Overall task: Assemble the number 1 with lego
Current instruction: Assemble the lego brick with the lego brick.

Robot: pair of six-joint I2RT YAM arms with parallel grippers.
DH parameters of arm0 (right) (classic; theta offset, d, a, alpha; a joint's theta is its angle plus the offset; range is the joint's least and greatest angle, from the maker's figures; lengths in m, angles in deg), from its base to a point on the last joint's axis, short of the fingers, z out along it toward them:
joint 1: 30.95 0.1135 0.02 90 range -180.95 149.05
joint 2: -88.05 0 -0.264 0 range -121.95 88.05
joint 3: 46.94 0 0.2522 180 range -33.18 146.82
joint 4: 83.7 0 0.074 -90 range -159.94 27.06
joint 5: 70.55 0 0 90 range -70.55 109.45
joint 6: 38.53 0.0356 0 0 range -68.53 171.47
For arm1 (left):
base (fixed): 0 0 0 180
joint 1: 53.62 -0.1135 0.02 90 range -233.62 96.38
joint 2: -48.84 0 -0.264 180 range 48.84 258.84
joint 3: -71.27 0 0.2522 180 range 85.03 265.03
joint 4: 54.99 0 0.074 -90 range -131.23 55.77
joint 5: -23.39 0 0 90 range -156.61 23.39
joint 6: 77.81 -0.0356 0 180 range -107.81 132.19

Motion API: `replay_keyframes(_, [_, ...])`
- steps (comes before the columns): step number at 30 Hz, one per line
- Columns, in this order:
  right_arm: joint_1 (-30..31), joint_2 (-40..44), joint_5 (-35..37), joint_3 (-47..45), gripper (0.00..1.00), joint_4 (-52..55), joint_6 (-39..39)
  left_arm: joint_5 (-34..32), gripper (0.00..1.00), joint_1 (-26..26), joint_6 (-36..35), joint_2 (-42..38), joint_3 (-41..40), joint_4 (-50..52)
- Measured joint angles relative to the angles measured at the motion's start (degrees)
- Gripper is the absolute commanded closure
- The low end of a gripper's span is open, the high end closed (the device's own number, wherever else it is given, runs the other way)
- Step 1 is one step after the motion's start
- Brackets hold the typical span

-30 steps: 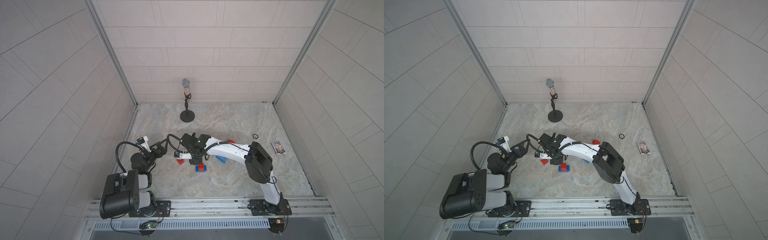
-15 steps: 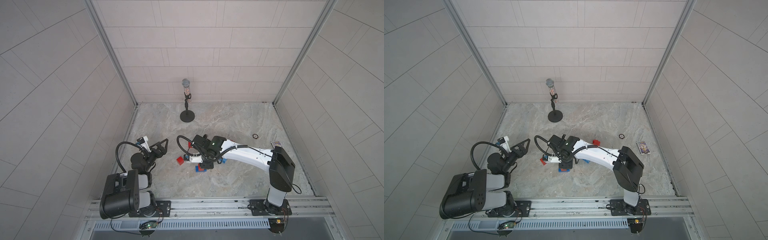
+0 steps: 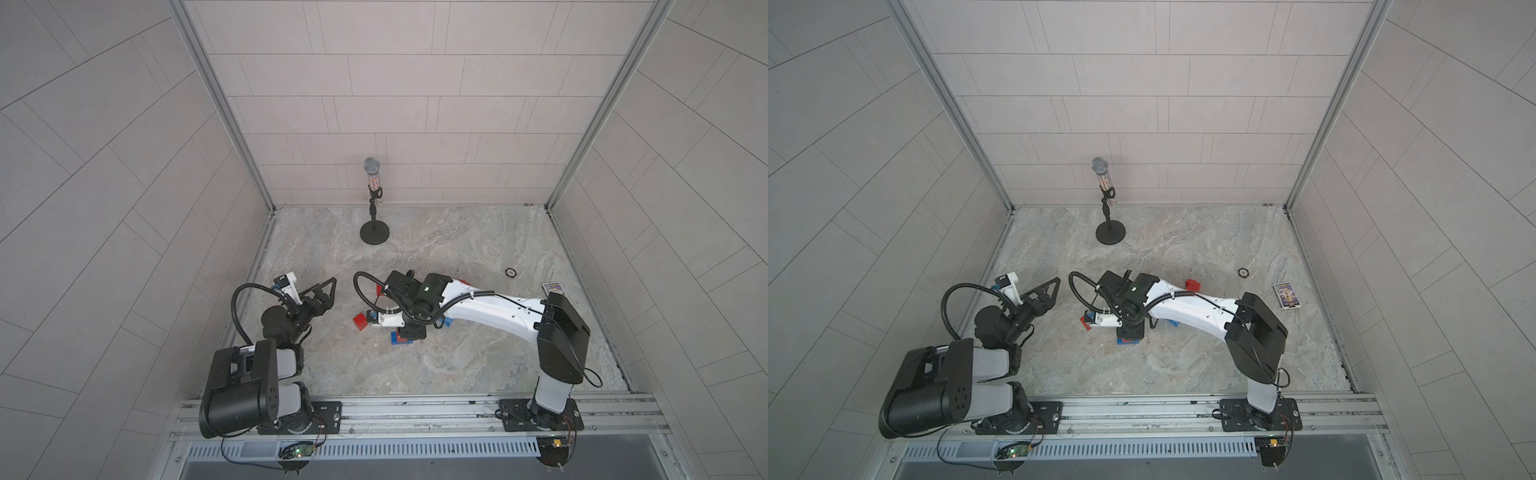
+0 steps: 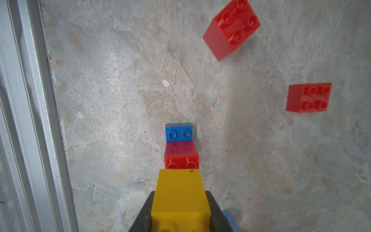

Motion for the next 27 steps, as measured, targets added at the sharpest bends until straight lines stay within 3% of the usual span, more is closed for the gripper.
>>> replay_keyframes(15, [0.1, -2.7, 0.5, 1.3, 0.93, -0.7, -1.2, 0.0, 0.00, 0.0, 0.0, 0.0, 0.0, 0.0])
replay_keyframes(27, [0.1, -5.4, -0.5, 3.4, 1.00, -0.1, -1.6, 0.0, 0.00, 0.0, 0.0, 0.0, 0.0, 0.0])
